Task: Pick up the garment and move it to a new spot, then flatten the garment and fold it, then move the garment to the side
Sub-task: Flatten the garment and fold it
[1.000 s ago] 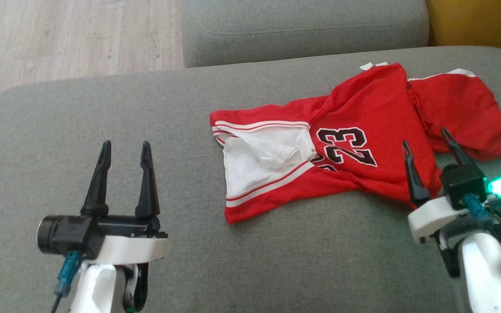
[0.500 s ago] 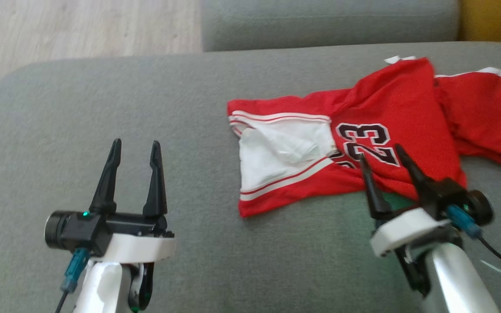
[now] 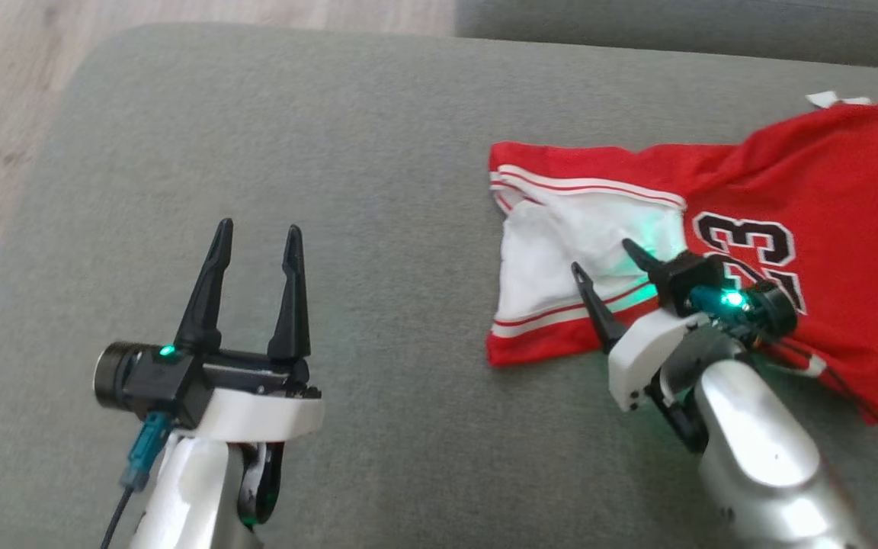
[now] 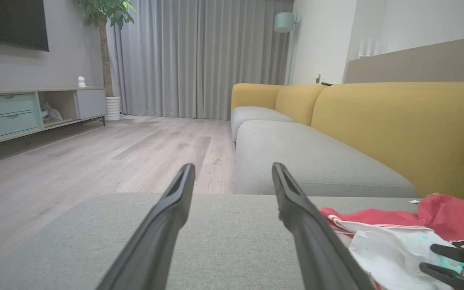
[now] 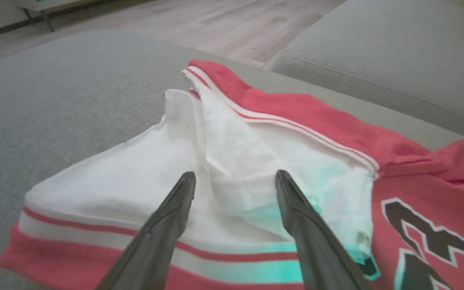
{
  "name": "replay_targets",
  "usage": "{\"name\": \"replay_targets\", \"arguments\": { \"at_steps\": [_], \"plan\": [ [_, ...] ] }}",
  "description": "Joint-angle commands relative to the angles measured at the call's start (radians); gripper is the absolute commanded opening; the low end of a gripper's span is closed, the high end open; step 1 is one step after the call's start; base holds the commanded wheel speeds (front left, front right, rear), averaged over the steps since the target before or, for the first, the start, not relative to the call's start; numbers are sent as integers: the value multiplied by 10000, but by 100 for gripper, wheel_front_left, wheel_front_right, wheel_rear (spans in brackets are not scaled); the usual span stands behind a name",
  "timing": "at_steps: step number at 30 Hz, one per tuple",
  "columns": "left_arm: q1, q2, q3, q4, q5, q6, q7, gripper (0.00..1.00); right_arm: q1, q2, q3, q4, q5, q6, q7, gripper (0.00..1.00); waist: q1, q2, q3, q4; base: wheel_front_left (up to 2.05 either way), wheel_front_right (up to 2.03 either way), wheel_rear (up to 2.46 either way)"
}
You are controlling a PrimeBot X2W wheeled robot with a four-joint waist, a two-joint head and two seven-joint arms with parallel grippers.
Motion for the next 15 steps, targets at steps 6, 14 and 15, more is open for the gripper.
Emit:
{"name": "replay_targets", "arguments": {
  "at_steps": [6, 14, 15],
  "plan": [
    [-471, 30, 71, -305, -186, 90, -42, 100, -1298, -261, 604, 1341, 40, -9, 223, 100, -1, 0, 238, 472, 0, 0, 0],
    [-443, 29, -65, -295, -280, 200, -42, 100, -2038, -240, 842, 2304, 376, -9, -333, 0, -1, 0, 188, 587, 0, 0, 0],
    [-431, 29, -70, -289, -286, 213, -42, 100, -2098, -194, 853, 2360, 465, -9, -475, 0, -1, 0, 165, 588, 0, 0, 0]
  ]
}}
